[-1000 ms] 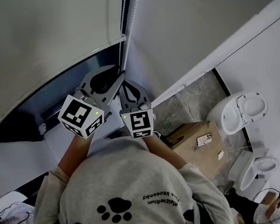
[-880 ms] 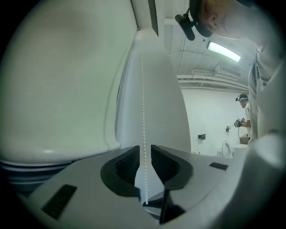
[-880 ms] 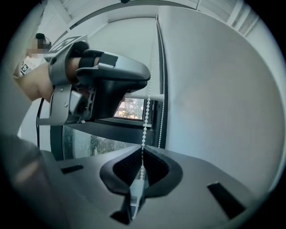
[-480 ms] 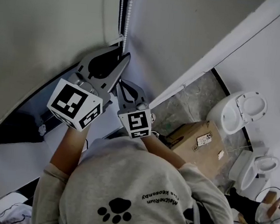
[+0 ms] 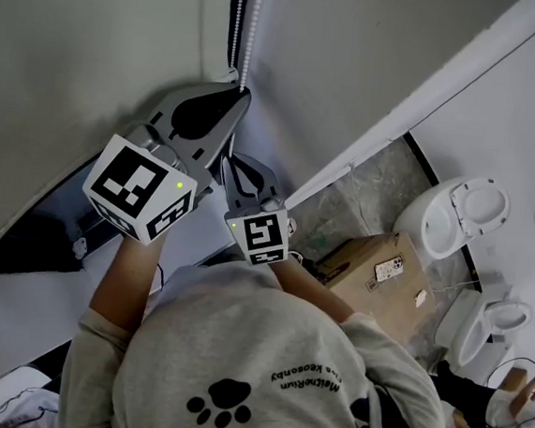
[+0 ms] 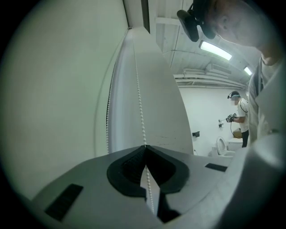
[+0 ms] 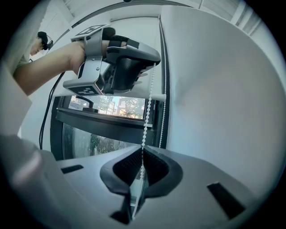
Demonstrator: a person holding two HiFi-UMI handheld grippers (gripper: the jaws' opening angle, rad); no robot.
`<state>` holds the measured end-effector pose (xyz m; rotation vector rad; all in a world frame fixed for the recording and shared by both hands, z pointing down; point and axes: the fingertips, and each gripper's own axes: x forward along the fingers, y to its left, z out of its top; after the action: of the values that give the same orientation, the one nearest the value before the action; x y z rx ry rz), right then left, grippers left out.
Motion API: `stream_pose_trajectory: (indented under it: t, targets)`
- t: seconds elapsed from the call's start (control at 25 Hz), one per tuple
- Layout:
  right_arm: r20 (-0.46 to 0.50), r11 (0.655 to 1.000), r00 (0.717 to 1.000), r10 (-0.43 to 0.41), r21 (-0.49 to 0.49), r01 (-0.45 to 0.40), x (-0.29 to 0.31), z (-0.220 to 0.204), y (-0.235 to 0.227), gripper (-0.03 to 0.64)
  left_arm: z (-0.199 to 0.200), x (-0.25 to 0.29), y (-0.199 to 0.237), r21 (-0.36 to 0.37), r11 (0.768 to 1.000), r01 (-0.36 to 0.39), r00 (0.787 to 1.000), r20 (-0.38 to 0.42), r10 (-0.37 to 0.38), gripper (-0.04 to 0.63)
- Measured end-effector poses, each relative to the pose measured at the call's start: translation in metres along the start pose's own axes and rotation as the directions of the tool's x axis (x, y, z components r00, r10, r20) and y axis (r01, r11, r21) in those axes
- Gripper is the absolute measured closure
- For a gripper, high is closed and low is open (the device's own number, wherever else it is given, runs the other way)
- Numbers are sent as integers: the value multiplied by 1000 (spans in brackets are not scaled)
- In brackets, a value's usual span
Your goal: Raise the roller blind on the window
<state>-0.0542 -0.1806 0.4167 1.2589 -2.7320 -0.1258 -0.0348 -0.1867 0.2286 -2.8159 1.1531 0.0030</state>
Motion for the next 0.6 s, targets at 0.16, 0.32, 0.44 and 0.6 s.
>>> stream_pose_trajectory:
  t: [0.16, 0.32, 0.44, 0.6]
  targets:
    - [2, 1000, 1000, -3, -6, 3, 0, 0, 0, 603, 0, -2, 0, 11, 1000, 14, 1000, -2, -14, 588]
    - [4, 1000, 1000, -2, -7, 2, 1, 1, 1, 603, 1, -4, 2, 33, 999, -2, 1000, 4, 1, 588]
    - [0, 1000, 1000, 2, -10, -2, 1, -1, 2, 603, -1, -7, 4, 8, 1000, -11, 1000, 24, 10, 588]
    - [-39, 1000, 999, 15, 6, -15, 2, -16, 4, 603, -16, -7, 4, -17, 1000, -6, 1000, 13, 7, 588]
